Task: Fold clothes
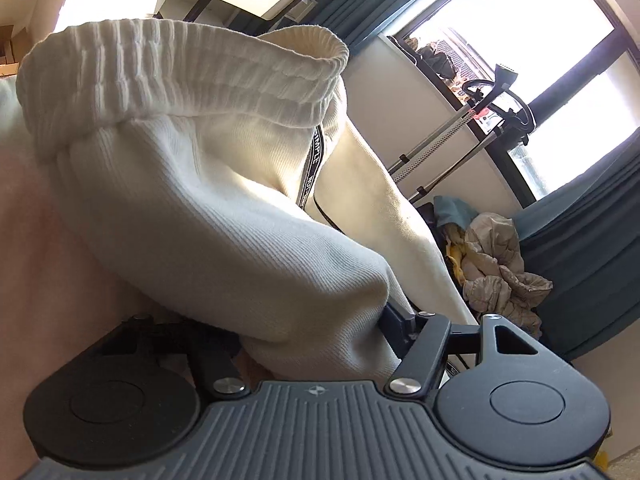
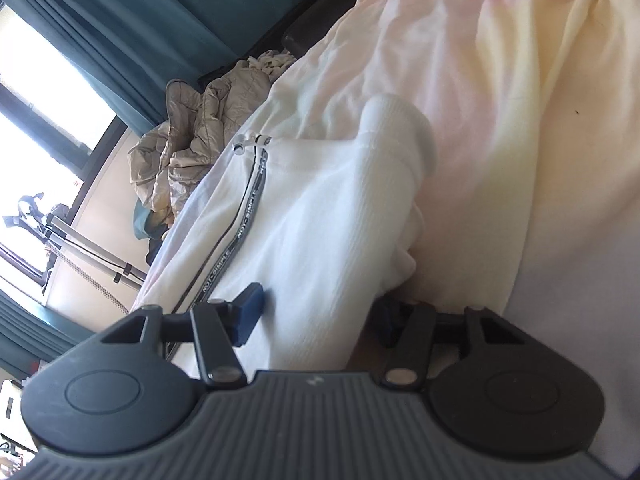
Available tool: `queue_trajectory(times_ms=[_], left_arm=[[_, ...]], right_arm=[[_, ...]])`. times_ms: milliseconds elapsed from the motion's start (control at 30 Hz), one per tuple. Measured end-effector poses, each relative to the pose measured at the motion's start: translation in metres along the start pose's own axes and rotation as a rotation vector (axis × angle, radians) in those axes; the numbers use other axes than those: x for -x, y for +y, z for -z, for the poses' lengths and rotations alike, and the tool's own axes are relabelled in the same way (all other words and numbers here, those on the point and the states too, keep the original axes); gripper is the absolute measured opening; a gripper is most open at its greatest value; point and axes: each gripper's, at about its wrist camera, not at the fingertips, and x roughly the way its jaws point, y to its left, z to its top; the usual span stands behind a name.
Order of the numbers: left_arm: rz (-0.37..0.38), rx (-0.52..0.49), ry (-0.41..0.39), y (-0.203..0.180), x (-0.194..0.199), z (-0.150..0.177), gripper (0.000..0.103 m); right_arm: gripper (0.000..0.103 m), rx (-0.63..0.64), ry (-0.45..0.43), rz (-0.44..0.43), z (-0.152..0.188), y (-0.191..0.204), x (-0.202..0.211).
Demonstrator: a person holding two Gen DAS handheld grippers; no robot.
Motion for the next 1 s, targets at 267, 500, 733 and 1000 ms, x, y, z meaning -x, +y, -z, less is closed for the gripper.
queue_trajectory(times_ms=[267, 500, 733, 1000], left_arm=[[0.062, 0.068, -0.043, 0.0, 0.028, -0.006, 0.025], [0.019, -0.004, 0.035, 0.007, 0.076, 0.0, 0.023], [0.023, 0.002, 0.072, 0.019, 0.115, 0.009, 0.021], [-0.093, -0.17, 0.088, 0.016, 0.129, 0.026, 0.038]], right_arm=[[0.012, 0.098, -0.153, 0.0, -0.005, 0.031, 0.04], [0.012, 0.002, -0.18, -0.007, -0.001, 0.004, 0.109], [0.011, -0.134, -0.181, 0.02, 0.018, -0.047, 0.161], [0.012, -0.004, -0.169, 0.088, 0.034, -0.053, 0.156]])
